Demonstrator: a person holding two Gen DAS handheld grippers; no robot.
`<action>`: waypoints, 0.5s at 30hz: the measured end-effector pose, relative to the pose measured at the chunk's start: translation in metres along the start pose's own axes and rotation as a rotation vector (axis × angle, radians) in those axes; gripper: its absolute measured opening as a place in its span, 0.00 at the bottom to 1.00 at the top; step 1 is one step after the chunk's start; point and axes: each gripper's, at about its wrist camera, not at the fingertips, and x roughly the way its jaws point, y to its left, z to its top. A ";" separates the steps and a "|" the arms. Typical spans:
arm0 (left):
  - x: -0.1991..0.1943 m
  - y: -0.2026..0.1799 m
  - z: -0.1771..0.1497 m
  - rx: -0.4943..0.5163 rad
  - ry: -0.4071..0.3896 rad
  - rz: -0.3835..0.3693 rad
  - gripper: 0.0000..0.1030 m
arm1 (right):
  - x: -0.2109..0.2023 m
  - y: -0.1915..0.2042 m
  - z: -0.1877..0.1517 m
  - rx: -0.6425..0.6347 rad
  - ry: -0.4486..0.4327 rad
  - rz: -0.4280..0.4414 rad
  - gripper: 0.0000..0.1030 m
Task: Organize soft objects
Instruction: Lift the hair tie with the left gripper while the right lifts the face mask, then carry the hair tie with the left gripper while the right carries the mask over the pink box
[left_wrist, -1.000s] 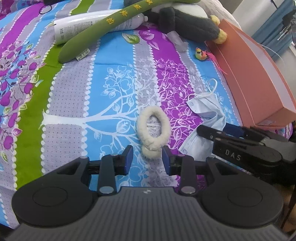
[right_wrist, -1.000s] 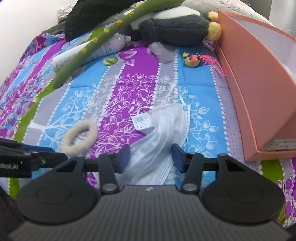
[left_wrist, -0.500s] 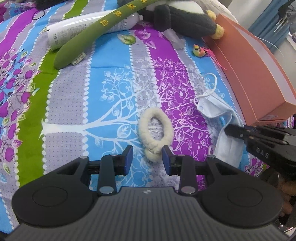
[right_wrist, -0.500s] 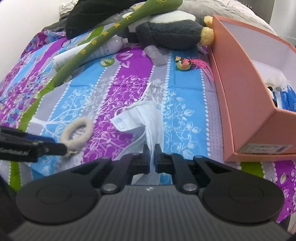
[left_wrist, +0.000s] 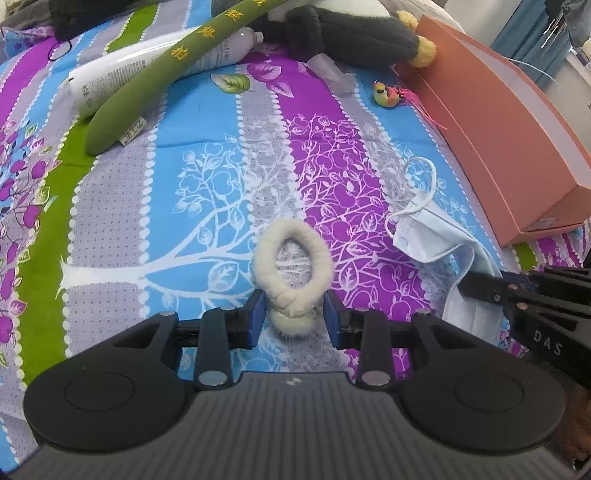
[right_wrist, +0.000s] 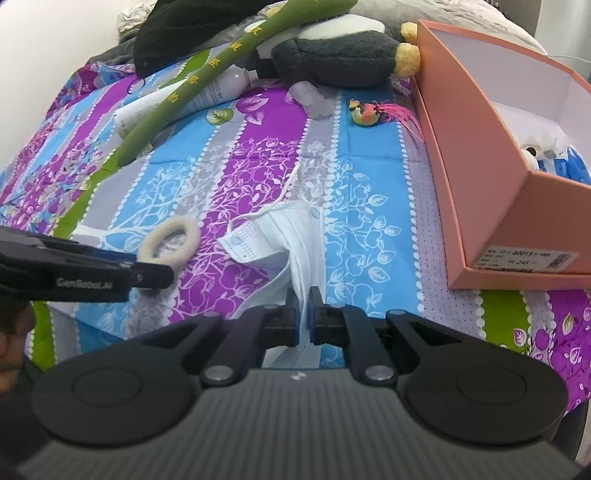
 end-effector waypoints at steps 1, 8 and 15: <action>0.001 -0.001 0.000 0.000 -0.002 0.006 0.38 | 0.000 0.000 -0.001 -0.001 0.000 -0.002 0.08; 0.004 -0.011 0.001 0.002 -0.035 0.038 0.20 | 0.000 0.000 -0.003 -0.002 -0.006 0.004 0.08; -0.018 -0.018 0.001 -0.015 -0.085 0.024 0.18 | -0.012 -0.003 -0.001 0.000 -0.045 0.003 0.08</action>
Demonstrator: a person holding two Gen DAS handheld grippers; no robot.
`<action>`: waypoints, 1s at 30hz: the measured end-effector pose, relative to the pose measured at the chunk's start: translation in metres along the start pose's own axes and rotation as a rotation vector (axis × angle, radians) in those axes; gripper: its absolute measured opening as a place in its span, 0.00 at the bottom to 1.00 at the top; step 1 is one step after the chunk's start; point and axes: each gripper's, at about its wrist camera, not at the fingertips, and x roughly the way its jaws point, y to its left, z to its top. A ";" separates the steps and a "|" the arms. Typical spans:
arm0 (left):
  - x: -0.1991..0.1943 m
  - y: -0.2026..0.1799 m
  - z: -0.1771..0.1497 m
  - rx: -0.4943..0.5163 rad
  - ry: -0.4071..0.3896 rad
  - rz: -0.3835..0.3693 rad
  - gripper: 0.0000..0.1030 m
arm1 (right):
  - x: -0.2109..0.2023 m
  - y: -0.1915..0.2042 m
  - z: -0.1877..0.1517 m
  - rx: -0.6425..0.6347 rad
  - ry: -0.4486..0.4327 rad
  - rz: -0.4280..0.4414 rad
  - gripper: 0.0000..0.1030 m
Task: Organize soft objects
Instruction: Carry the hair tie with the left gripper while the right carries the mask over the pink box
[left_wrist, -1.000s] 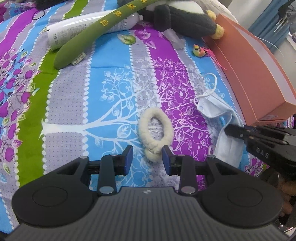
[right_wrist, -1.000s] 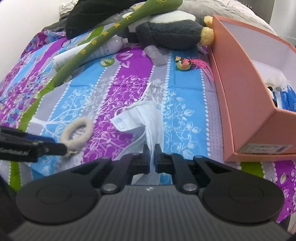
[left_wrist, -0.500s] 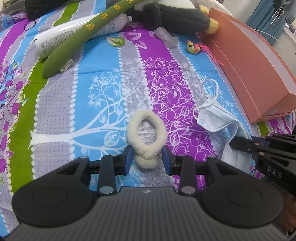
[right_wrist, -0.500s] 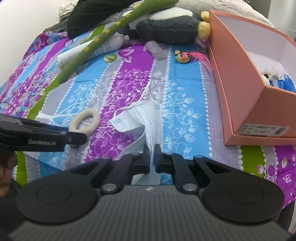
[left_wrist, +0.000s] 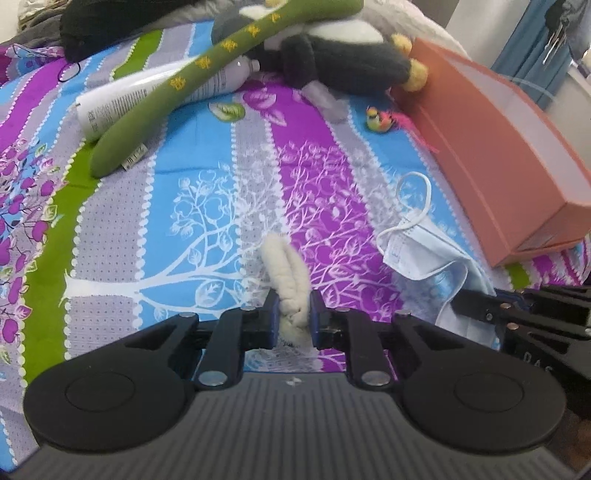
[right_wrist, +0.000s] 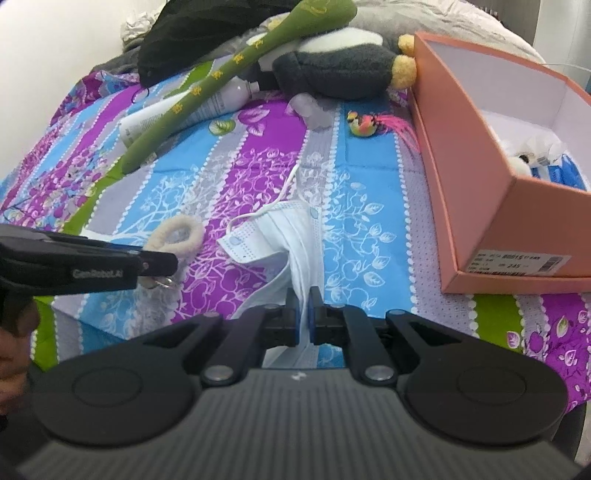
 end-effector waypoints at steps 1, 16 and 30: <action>-0.004 0.000 0.001 -0.005 -0.007 0.000 0.18 | -0.002 -0.001 0.001 0.005 -0.003 -0.002 0.08; -0.066 -0.031 0.041 -0.017 -0.100 -0.084 0.18 | -0.059 -0.007 0.035 0.026 -0.127 -0.012 0.08; -0.128 -0.100 0.115 0.108 -0.265 -0.146 0.18 | -0.135 -0.036 0.093 0.028 -0.347 -0.056 0.08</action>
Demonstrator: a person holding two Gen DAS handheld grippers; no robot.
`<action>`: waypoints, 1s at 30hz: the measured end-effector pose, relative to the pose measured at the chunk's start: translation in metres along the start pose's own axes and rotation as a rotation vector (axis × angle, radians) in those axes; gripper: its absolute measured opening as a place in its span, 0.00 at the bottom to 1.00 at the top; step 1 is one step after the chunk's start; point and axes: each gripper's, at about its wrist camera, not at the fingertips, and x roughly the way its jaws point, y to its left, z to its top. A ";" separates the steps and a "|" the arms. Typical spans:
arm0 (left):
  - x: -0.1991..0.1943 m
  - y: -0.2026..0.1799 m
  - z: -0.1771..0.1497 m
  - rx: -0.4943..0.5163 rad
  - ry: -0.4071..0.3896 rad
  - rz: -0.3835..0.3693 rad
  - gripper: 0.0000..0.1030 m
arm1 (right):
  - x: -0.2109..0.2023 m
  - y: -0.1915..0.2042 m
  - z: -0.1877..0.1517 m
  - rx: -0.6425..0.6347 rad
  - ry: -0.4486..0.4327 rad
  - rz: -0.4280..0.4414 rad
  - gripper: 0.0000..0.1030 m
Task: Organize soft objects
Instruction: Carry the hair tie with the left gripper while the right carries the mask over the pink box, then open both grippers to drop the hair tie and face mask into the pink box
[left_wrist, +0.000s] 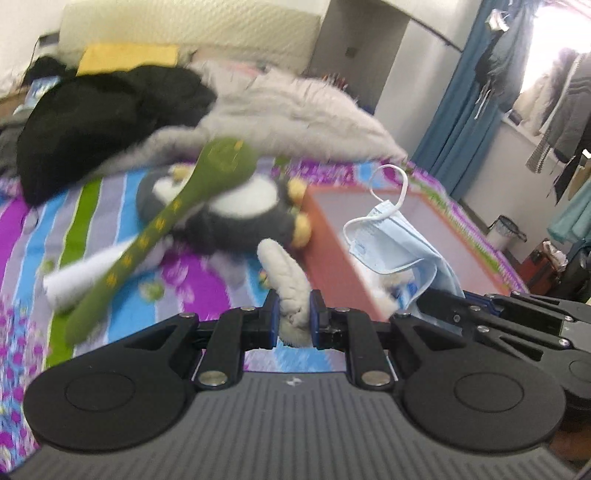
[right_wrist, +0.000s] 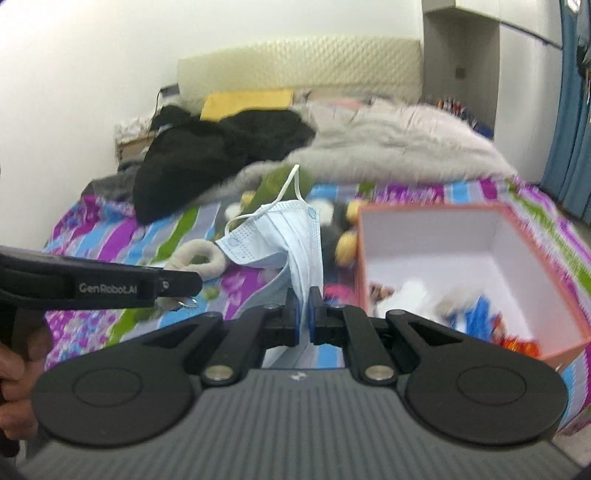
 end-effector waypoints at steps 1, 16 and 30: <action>-0.001 -0.006 0.008 0.009 -0.011 -0.008 0.18 | -0.002 -0.003 0.006 -0.004 -0.016 -0.010 0.08; 0.060 -0.076 0.087 0.053 0.010 -0.099 0.18 | 0.009 -0.093 0.058 0.098 -0.046 -0.124 0.08; 0.214 -0.134 0.077 0.152 0.275 -0.098 0.19 | 0.084 -0.188 0.033 0.210 0.197 -0.200 0.08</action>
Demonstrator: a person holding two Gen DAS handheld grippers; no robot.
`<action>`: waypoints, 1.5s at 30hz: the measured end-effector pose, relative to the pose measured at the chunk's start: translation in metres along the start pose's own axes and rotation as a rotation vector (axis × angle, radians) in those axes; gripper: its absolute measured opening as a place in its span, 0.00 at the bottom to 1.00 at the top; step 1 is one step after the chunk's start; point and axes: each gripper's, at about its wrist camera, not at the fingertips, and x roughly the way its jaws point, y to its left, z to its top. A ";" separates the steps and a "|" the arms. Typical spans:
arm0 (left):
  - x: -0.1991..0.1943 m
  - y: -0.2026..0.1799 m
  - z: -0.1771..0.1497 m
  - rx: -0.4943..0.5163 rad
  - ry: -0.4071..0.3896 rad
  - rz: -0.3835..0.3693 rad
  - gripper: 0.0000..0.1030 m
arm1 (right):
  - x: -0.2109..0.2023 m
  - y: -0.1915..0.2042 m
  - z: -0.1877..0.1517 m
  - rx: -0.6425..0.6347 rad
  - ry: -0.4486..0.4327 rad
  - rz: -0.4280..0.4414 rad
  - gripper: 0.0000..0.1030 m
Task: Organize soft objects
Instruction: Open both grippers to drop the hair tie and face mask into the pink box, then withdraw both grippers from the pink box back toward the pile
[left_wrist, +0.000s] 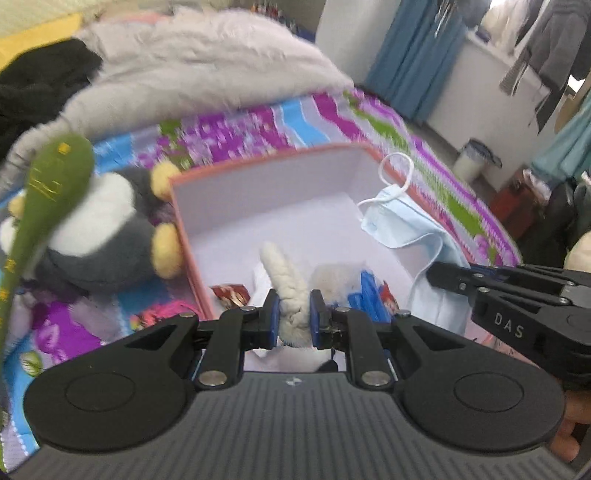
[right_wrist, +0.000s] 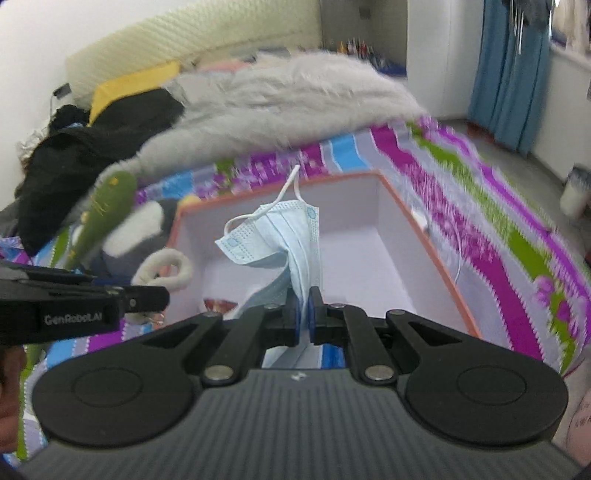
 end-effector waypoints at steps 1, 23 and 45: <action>0.009 -0.002 0.002 0.011 0.013 0.012 0.19 | 0.007 -0.005 0.000 0.012 0.021 0.005 0.08; 0.064 -0.010 0.005 0.060 0.156 0.028 0.38 | 0.060 -0.035 -0.023 0.034 0.135 -0.059 0.22; -0.088 0.003 -0.019 0.111 -0.185 0.053 0.39 | -0.052 -0.001 -0.029 0.048 -0.156 -0.010 0.34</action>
